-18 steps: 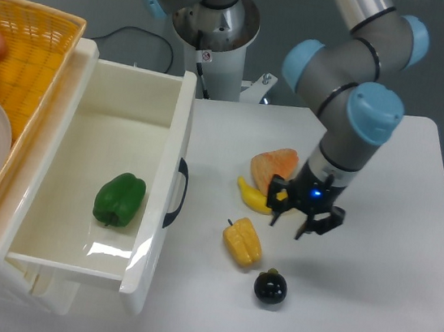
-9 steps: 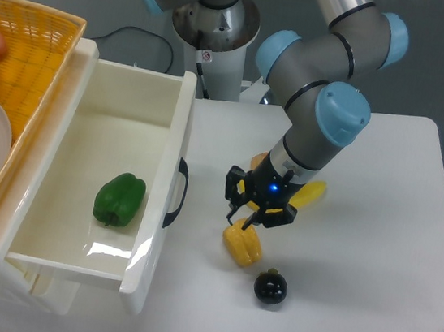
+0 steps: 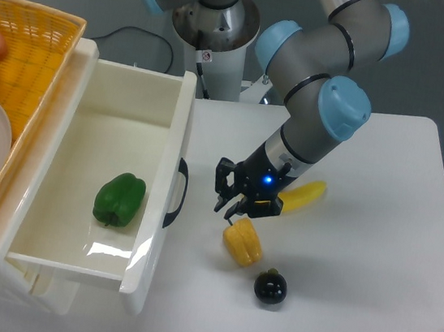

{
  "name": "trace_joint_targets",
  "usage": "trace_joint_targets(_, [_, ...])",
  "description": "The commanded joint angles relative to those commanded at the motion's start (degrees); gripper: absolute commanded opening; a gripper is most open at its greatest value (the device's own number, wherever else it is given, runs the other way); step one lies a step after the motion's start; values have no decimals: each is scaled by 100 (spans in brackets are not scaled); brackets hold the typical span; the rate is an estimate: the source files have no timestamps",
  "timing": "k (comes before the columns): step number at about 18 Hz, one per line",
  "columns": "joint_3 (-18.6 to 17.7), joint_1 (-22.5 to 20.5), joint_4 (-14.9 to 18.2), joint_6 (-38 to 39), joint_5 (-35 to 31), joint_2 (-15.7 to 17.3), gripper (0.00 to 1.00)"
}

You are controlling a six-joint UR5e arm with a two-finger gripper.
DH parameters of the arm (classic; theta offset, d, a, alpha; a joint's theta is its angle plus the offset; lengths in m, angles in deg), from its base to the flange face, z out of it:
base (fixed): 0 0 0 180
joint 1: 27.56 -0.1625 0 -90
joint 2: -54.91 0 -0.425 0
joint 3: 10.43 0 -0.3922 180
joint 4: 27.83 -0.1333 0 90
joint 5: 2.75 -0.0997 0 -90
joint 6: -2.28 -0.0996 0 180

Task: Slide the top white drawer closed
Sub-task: 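Move the gripper over the fruit toward the open drawer's front edge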

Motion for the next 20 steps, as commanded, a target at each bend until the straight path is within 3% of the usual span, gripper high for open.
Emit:
trace_joint_targets(4, [-9, 9, 9, 150, 106, 0, 14])
trace_joint_targets(11, [-26, 184, 26, 527, 202, 0, 11])
trace_joint_targets(20, [-351, 281, 35, 659, 229, 88, 11])
